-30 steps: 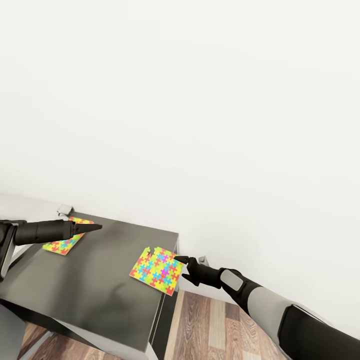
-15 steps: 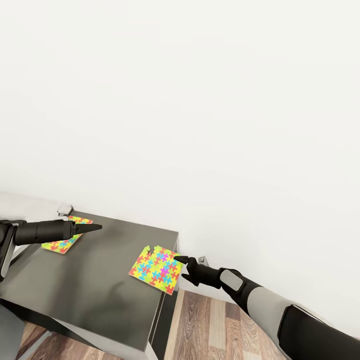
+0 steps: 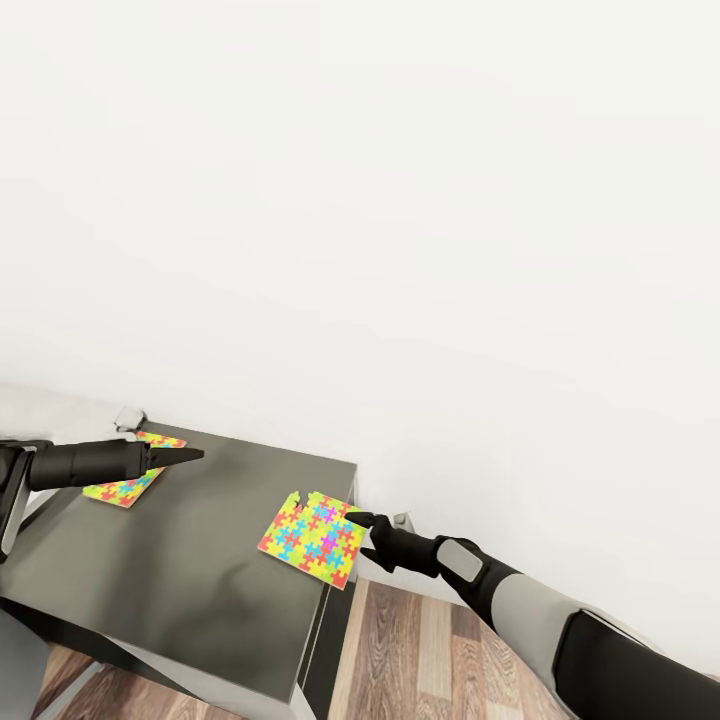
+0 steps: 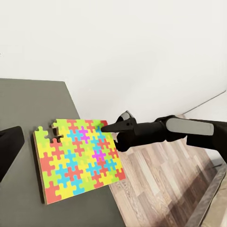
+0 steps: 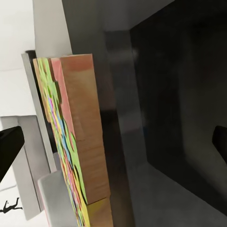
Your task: Put all the toys in the child's room - the three board games (two on the bed and one on the table), the two jigsaw puzzles on the table, and the tennis ball on the table - inside the toy box on the table in the child's room.
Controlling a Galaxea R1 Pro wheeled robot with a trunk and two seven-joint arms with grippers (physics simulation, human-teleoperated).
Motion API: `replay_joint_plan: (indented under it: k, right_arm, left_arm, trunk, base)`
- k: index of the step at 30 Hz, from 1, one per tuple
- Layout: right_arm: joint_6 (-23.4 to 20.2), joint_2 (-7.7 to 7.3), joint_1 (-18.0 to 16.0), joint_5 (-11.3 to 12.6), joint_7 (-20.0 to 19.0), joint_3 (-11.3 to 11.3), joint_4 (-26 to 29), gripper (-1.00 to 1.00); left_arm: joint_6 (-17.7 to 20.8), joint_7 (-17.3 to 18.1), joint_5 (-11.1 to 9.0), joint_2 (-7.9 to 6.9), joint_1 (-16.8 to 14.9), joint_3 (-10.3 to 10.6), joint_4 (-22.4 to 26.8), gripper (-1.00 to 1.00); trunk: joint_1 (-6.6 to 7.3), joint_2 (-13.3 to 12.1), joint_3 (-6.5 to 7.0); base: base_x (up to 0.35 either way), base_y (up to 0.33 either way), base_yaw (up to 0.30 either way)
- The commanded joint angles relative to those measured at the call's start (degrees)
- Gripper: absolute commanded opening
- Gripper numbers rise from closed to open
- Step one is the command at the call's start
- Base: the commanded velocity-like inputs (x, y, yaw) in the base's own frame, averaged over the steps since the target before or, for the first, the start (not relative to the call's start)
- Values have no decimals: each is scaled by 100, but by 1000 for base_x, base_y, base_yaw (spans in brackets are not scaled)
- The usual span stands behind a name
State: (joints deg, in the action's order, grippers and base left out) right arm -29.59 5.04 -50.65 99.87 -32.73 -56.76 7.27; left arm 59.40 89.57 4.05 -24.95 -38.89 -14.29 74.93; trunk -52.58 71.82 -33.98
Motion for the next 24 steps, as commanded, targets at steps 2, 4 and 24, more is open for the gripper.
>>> replay_joint_plan:
  k: [2,4,24]
  right_arm:
    - [-21,3,-7,42,-23,-37,-10,100]
    - [-21,2,-7,42,-23,-37,-10,100]
    - [-29,-54,-7,50,-23,-39,-9,-100]
  left_arm:
    - [60,43,43,0,-4,-4,4,100]
    - [60,43,43,-2,-4,-4,4,100]
    - [60,43,34,-1,-4,-4,52,100]
  trunk:
    - [0,3,-5]
    - [0,3,-5]
    - [0,3,-5]
  base:
    - [0,0,0]
    - [0,0,0]
    - [0,0,0]
